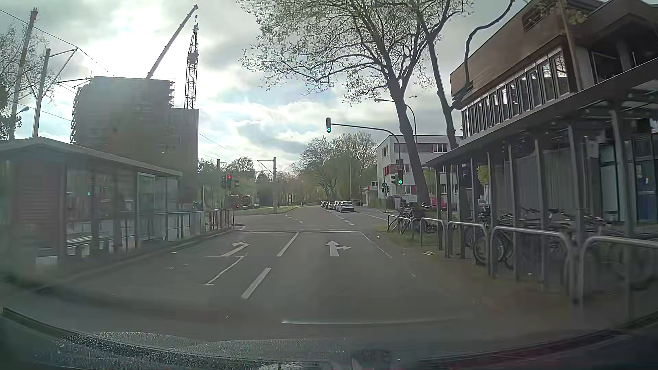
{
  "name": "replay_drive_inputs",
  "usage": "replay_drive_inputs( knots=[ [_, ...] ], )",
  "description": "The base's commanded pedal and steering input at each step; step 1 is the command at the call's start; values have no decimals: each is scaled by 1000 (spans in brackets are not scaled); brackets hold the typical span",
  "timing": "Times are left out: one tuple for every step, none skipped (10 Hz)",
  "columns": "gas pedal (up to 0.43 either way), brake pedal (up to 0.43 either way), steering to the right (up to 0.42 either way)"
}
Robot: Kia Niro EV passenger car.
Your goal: Follow the waypoints while adhering to traffic rules and regulations
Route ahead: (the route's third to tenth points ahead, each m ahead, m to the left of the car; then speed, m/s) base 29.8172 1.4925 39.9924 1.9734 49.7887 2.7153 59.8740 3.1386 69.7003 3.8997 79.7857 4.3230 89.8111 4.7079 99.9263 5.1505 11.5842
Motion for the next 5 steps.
replay_drive_inputs(
  knots=[
    [98, 0, -15],
    [98, 0, -15],
    [98, 0, -15],
    [98, 0, -15],
    [98, 0, -15]
  ],
)
